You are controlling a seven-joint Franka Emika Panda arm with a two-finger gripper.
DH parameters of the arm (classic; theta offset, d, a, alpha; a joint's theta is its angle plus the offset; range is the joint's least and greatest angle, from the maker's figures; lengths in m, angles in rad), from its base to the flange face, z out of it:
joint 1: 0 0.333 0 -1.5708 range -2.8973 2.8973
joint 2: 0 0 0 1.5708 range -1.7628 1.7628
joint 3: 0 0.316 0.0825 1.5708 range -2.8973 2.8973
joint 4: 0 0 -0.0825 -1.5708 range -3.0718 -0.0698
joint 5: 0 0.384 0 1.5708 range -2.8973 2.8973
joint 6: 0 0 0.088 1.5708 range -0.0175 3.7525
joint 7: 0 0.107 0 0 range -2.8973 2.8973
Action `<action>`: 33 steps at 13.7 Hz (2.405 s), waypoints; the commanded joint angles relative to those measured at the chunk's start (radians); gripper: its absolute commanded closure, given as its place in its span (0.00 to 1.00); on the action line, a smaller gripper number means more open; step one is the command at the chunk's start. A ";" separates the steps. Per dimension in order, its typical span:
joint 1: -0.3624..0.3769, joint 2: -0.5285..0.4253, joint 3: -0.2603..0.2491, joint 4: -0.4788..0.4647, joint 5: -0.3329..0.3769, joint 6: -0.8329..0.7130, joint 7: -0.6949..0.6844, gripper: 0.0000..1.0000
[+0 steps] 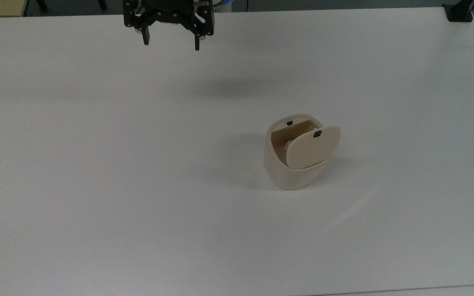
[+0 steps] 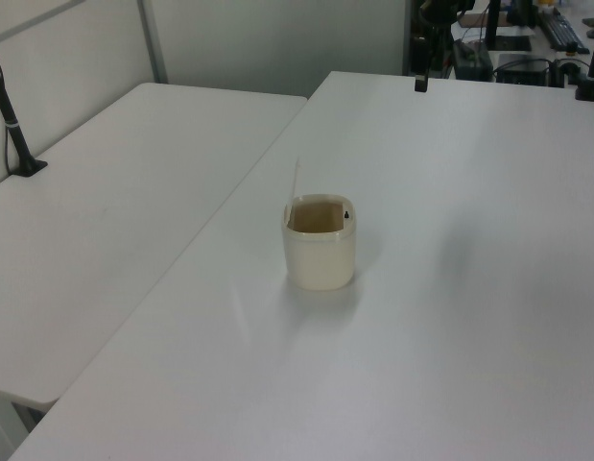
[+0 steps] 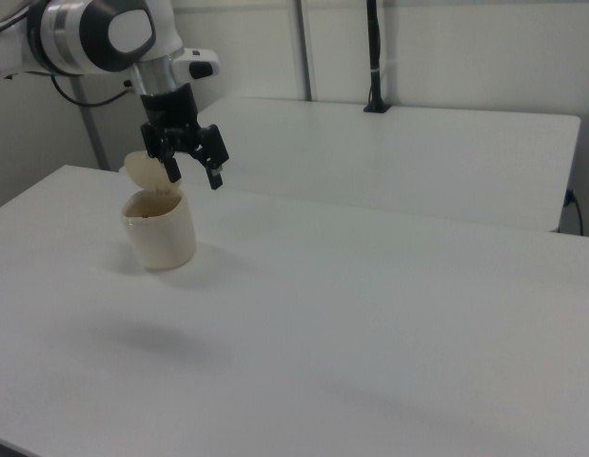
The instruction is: Close the trash bin
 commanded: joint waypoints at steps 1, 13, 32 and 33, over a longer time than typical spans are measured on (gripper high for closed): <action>0.006 -0.018 -0.009 -0.010 0.004 -0.022 -0.001 0.00; 0.006 -0.013 -0.009 -0.010 0.007 -0.019 -0.039 0.78; 0.254 0.189 0.007 0.029 0.068 0.744 -0.073 1.00; 0.267 0.200 0.007 0.029 0.066 0.774 -0.074 1.00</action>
